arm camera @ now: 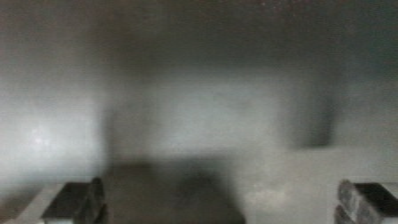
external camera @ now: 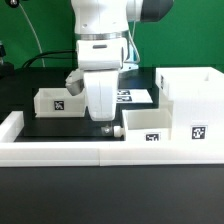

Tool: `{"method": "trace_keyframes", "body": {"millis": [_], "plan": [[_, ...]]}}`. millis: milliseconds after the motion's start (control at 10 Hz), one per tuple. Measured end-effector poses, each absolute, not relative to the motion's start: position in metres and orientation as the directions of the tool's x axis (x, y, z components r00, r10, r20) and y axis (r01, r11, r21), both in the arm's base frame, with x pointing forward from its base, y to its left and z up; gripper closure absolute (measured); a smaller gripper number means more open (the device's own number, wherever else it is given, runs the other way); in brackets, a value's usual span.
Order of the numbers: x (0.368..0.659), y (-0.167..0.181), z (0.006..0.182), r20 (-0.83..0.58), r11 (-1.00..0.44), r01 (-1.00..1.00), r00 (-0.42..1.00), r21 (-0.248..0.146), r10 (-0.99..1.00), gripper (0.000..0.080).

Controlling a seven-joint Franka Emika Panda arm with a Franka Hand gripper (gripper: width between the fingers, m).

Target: Assemble drawer

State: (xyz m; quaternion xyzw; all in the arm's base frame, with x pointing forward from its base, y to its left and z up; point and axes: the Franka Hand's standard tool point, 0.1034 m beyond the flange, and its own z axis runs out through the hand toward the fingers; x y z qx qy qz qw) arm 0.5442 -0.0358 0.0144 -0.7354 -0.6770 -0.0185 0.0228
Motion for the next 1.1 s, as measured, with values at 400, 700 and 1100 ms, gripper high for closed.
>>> {"method": "trace_keyframes", "body": {"millis": [400,700,1100], "plan": [[0.548,-0.017,0.015,0.036,-0.051,0.999,0.051,-0.006,0.998,0.0151],[0.551,0.0,0.016,0.029,-0.025,0.999,0.026,-0.027,0.999,0.0151],[0.55,0.017,0.016,0.034,-0.054,0.998,0.055,-0.031,0.998,0.0151]]}}
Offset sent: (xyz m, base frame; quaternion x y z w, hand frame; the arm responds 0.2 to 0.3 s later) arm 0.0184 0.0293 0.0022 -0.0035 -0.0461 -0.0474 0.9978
